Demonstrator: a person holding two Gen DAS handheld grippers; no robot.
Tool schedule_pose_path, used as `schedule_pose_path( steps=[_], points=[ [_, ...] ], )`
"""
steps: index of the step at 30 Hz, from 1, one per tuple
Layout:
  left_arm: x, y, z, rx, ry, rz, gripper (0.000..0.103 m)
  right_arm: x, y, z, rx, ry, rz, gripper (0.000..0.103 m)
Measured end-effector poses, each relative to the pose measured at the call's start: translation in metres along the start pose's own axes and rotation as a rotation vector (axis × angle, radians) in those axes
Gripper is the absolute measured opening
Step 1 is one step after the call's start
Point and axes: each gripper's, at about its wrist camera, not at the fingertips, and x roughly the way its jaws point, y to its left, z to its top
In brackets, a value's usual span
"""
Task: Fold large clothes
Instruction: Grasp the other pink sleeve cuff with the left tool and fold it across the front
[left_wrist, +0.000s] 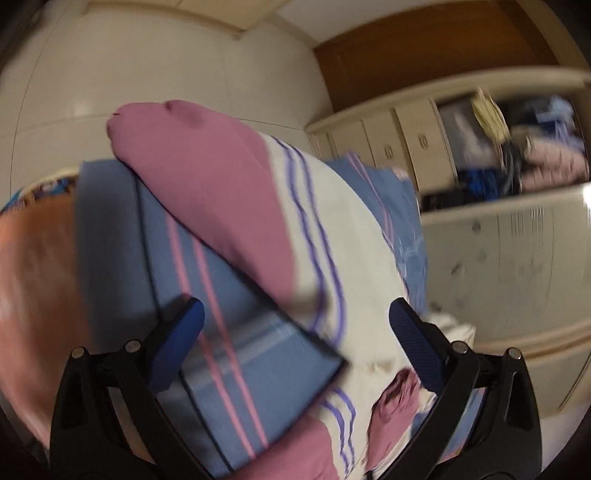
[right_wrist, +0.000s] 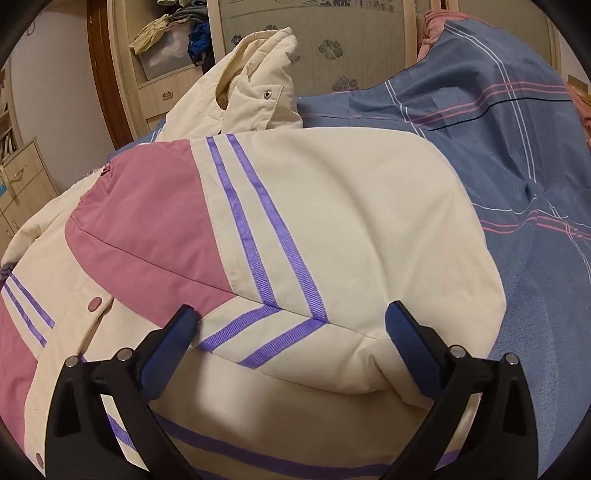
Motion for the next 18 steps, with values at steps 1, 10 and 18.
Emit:
schedule_pose_path(
  steps=[1,10,18],
  points=[
    [0.005,0.011,0.013,-0.045,0.009,-0.030,0.101,-0.001,0.000,-0.001,-0.001,-0.001,-0.001,0.102],
    [0.033,0.028,0.060,-0.256,0.057,-0.216,0.059,-0.001,0.002,-0.003,-0.004,-0.018,-0.013,0.102],
    [0.006,-0.025,0.047,0.024,-0.135,-0.236,0.007,-0.002,0.001,-0.004,0.009,-0.031,0.000,0.102]
  ],
)
